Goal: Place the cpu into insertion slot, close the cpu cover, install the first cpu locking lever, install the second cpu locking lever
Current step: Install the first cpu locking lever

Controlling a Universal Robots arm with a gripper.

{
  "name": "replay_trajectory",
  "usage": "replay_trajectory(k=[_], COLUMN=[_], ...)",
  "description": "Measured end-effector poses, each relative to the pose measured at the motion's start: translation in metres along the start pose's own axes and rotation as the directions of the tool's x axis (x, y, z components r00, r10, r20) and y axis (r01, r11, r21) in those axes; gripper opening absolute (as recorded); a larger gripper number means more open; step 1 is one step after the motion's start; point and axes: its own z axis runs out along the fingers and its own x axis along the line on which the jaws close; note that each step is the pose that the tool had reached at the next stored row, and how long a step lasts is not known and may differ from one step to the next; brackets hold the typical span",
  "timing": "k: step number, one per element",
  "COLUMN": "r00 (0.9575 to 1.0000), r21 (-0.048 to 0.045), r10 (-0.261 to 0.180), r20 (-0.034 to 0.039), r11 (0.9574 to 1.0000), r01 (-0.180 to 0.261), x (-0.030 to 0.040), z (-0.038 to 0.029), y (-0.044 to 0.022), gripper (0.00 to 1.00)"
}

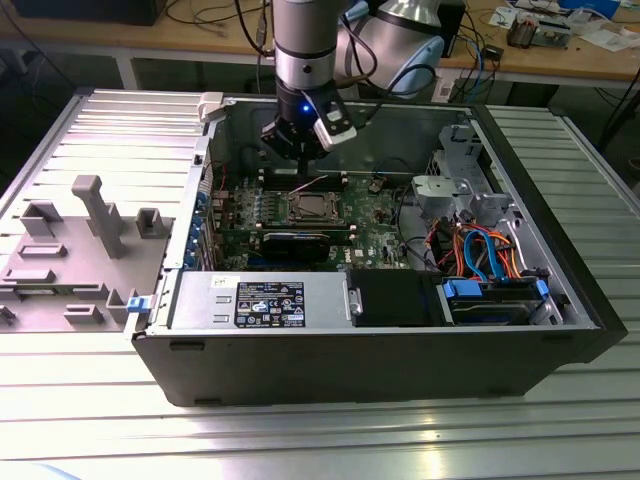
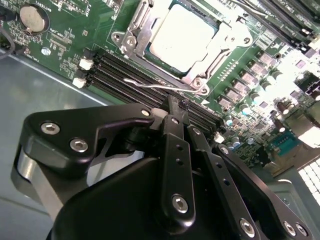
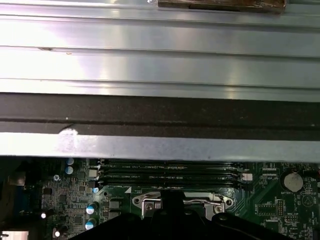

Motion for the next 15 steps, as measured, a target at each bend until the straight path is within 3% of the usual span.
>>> replay_trajectory(k=[8, 15], r00=[1.0, 1.0], r21=[0.0027, 0.0104], r10=[0.0, 0.0], r20=[-0.0006, -0.0009], r11=[1.0, 0.9999], r01=[0.0, 0.0], x=[-0.0139, -0.0176], z=[0.0082, 0.0105], y=[0.0034, 0.0066], gripper=[0.11, 0.11])
